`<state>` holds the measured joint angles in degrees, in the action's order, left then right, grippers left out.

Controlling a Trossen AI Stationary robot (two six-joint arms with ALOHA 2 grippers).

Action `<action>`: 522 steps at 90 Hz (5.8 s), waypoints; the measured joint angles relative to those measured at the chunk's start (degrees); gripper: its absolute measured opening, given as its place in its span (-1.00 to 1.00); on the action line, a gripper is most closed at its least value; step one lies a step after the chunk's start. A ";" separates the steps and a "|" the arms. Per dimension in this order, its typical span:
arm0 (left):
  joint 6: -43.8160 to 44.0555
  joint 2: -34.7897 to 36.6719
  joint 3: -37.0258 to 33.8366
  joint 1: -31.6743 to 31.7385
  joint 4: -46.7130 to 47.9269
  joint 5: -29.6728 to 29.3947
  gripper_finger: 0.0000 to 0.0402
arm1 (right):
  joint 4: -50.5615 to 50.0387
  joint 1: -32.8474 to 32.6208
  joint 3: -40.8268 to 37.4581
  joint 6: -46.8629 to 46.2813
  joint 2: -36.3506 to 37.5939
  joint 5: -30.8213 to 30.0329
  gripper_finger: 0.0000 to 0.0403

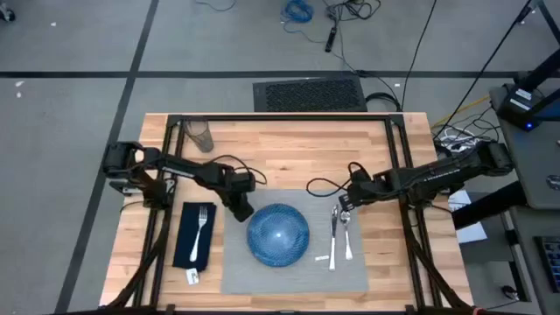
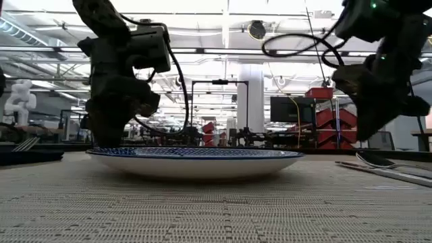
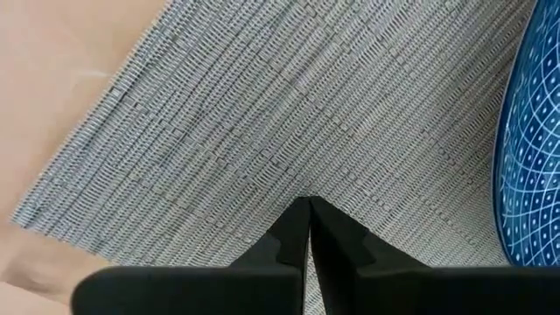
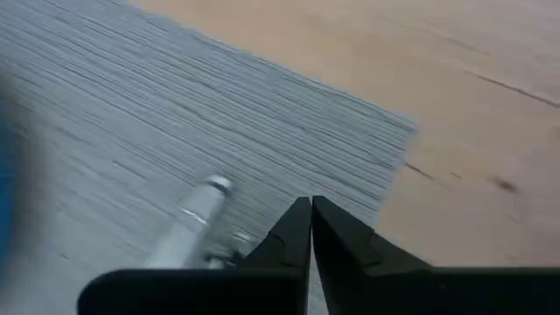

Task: Set table place
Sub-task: Adjust the table place

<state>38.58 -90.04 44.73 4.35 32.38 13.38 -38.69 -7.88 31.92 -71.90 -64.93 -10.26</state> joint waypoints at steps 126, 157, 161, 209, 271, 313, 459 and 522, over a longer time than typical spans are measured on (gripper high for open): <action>-1.87 -0.04 -0.02 0.12 -0.42 -0.12 -1.00 | 18.52 -5.95 0.00 -3.28 -14.38 5.92 -1.00; -1.85 -0.04 -0.02 0.12 -0.44 -0.14 -1.00 | 20.60 -6.01 0.00 -2.05 -14.08 6.03 -1.00; -1.85 -0.05 -0.02 0.13 -0.44 -0.14 -1.00 | 20.55 -6.08 0.00 -2.01 -13.64 5.70 -1.00; -1.85 -0.04 -0.02 0.13 -0.48 -0.14 -1.00 | 21.32 -3.54 0.00 0.94 -14.43 6.12 -1.00; -1.90 -0.06 0.00 0.13 -0.48 -0.16 -1.00 | 0.16 -10.39 0.02 -8.84 -2.89 1.22 -1.00; -1.98 -0.06 0.00 0.12 -0.50 -0.16 -1.00 | -3.54 -12.87 0.02 -12.93 -3.44 1.47 -1.00; -1.57 -0.04 0.11 -1.50 -0.63 -3.81 -1.00 | 0.92 -11.31 0.02 -11.59 -6.49 -0.15 -1.00; -6.61 -0.15 4.84 -0.14 2.81 1.67 -1.00 | 4.84 -11.34 0.00 -9.80 -1.62 -0.29 -1.00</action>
<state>31.98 -90.19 49.57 4.21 35.19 15.05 -33.84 -19.22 31.92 -81.70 -66.54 -10.55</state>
